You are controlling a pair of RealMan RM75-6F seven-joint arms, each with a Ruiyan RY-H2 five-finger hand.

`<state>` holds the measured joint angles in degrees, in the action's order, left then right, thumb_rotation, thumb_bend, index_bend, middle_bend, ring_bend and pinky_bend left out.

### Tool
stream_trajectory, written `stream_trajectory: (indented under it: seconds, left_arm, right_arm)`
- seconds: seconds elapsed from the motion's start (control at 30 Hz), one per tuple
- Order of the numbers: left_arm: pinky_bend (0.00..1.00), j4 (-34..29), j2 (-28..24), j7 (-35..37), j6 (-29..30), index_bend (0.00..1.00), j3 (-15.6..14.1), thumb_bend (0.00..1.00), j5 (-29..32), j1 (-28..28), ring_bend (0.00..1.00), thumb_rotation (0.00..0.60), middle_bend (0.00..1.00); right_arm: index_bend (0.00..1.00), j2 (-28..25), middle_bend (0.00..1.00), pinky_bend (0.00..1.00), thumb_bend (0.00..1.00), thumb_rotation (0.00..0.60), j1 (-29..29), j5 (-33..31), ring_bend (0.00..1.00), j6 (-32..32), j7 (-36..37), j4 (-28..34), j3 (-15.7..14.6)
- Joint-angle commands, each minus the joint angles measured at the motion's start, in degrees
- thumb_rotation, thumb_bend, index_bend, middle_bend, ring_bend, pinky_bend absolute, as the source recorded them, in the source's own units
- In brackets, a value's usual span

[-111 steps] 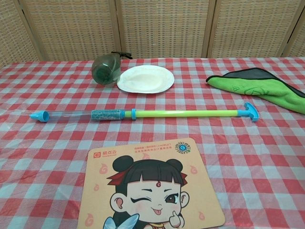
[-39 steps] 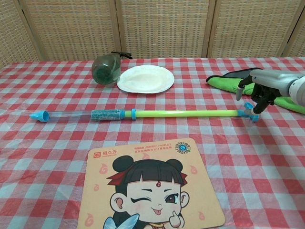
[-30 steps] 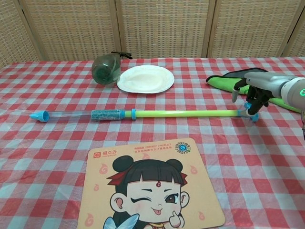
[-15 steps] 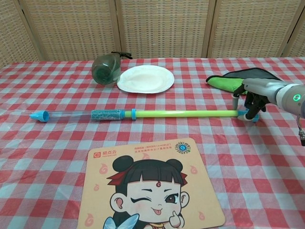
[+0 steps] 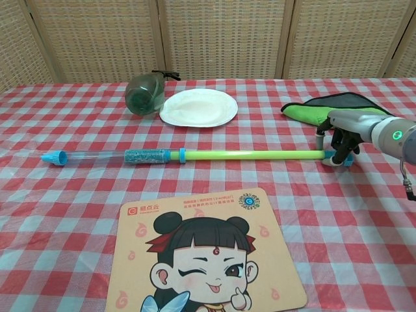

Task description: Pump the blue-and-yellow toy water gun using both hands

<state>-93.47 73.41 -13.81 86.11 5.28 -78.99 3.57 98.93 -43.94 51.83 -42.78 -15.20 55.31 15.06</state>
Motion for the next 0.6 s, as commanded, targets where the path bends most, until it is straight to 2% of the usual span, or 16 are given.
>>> stream_trajectory:
  seconds: [0.03, 0.17, 0.3, 0.43, 0.6]
  left_arm:
    - [0.00, 0.01, -0.02, 0.01, -0.03, 0.00, 0.03, 0.10, 0.12, 0.04, 0.00, 0.600, 0.00]
    - [0.00, 0.02, -0.05, 0.09, -0.04, 0.00, -0.01, 0.10, 0.18, 0.07, 0.00, 0.600, 0.00]
    - [0.00, -0.03, -0.07, 0.13, -0.08, 0.00, -0.04, 0.10, 0.27, 0.12, 0.00, 0.600, 0.00]
    - [0.00, -0.23, -0.12, 0.19, -0.14, 0.00, -0.10, 0.10, 0.24, 0.19, 0.00, 0.600, 0.00]
    - [0.00, -0.64, -0.37, 0.45, -0.45, 0.00, 0.00, 0.10, 0.57, 0.33, 0.00, 0.600, 0.00]
  right_arm:
    - [0.53, 0.70, 1.00, 0.68, 0.48, 0.600, -0.14, -0.12, 1.00, 0.80, 0.33, -1.24, -0.25]
    - [0.56, 1.33, 1.00, 0.68, 0.48, 0.600, -0.04, -0.09, 1.00, 1.37, 0.77, -2.46, -0.53]
    - [0.63, 1.44, 1.00, 0.68, 0.47, 0.600, 0.10, 0.35, 1.00, 1.30, 1.42, -2.61, -0.52]
    - [0.71, 0.00, 1.00, 0.68, 0.47, 0.600, 0.24, 1.27, 1.00, 0.10, 2.13, -0.47, 0.09]
    - [0.79, -4.09, 1.00, 0.68, 0.48, 0.600, 0.58, 0.94, 1.00, -1.43, 2.22, 5.24, 1.68]
